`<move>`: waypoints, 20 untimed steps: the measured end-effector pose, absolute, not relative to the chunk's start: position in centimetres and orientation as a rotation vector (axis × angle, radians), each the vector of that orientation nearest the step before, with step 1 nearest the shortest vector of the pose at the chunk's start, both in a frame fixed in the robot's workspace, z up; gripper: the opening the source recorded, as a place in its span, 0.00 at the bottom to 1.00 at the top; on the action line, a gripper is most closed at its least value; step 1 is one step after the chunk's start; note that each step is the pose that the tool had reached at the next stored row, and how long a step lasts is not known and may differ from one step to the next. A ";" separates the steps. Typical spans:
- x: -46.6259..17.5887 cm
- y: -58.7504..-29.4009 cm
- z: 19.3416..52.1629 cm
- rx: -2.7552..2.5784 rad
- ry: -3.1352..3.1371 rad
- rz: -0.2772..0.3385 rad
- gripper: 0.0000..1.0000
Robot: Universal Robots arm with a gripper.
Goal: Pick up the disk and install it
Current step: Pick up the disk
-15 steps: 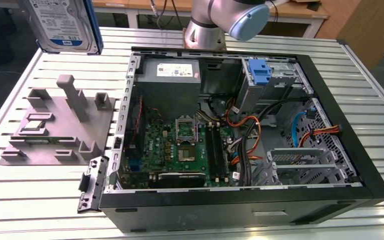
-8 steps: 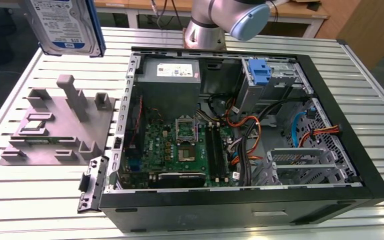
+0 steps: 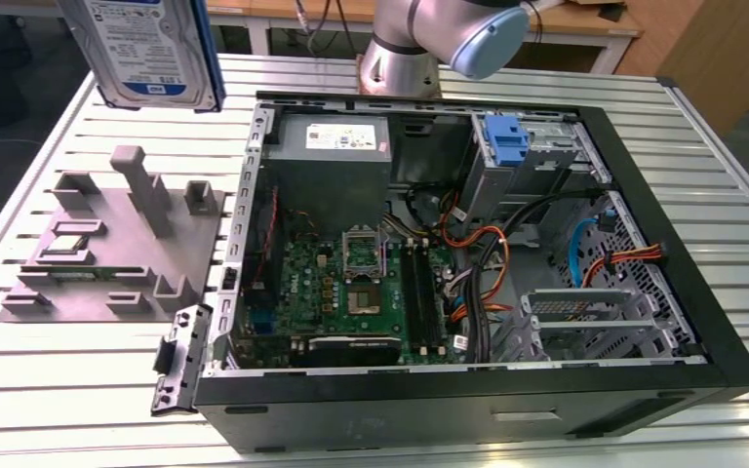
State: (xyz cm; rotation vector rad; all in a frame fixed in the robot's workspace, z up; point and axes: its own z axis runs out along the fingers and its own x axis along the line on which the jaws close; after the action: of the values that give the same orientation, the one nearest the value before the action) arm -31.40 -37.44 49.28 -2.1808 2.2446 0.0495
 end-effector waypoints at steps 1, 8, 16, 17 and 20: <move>-31.2 -37.4 49.3 -2.181 2.245 0.050 0.36; -30.9 -37.4 49.3 -2.181 2.245 0.049 0.36; -30.6 -37.4 49.3 -2.181 2.245 0.049 0.36; -30.5 -37.4 49.3 -2.181 2.245 0.050 0.36; -30.2 -37.4 49.3 -2.181 2.245 0.050 0.36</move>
State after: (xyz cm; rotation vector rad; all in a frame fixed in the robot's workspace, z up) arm -30.22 -37.44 49.28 -2.1808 2.2448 0.0495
